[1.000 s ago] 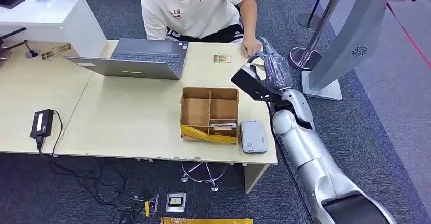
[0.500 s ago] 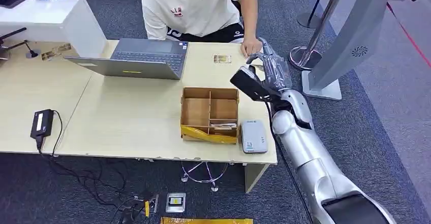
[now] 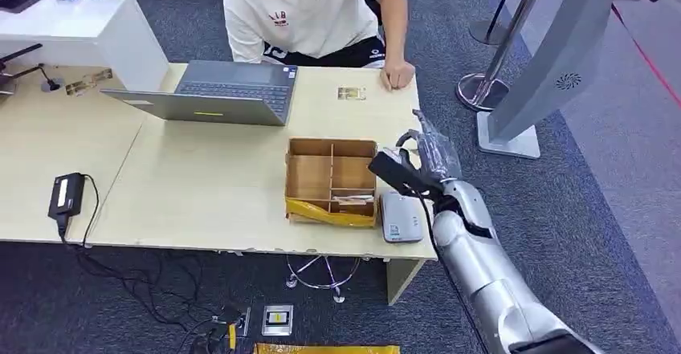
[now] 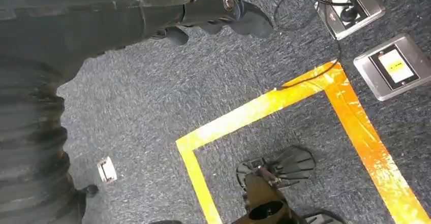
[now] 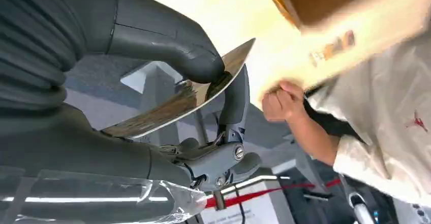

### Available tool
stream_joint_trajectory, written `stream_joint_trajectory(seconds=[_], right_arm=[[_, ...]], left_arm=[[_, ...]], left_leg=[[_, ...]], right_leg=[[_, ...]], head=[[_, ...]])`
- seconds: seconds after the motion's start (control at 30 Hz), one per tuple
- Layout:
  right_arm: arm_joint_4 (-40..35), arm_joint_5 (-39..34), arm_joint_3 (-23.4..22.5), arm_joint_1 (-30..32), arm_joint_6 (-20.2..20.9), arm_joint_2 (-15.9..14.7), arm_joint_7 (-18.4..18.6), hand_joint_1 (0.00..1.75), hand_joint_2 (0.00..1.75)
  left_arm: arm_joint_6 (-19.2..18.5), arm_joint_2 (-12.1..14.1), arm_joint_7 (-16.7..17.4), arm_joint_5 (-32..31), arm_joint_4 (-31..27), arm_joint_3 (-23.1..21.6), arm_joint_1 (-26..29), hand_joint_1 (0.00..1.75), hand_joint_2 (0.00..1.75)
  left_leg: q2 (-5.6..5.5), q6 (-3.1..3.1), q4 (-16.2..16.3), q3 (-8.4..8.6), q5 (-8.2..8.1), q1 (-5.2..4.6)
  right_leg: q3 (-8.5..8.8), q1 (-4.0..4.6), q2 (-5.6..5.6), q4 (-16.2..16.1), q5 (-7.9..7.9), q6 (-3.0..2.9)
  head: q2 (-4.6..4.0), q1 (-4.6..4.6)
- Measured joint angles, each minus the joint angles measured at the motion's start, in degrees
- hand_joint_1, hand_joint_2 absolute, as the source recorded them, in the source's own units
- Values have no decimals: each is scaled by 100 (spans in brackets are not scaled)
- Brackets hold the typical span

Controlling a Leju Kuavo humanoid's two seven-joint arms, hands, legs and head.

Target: Pass the card to the sensor for recognition and then transmit it.

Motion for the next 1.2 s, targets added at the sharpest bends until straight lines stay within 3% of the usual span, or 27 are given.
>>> stream_joint_trajectory(seconds=[0.37, 0.6, 1.2], right_arm=[[57, -142, 2, 674, 76, -184, 68, 175, 175], [44, -566, -15, 618, -540, -352, 251, 175, 175], [-345, -490, -24, 793, -182, -575, 391, 175, 175]], left_arm=[[11, -7, 2, 59, 11, 0, 71, 0, 175], [31, -9, -4, 59, 13, 2, 83, 0, 175], [-42, -9, 11, -101, 17, 0, 29, 0, 175]], left_leg=[[17, -4, -1, -6, -3, 0], [18, -3, 0, -5, -3, -1], [19, -3, 0, -2, -3, -1]], right_leg=[[-12, -1, 22, 1, 1, 0], [-12, -2, 23, 1, 2, 0], [-12, -1, 23, 1, 2, 0]], head=[[0, -2], [0, -2], [0, -2]])
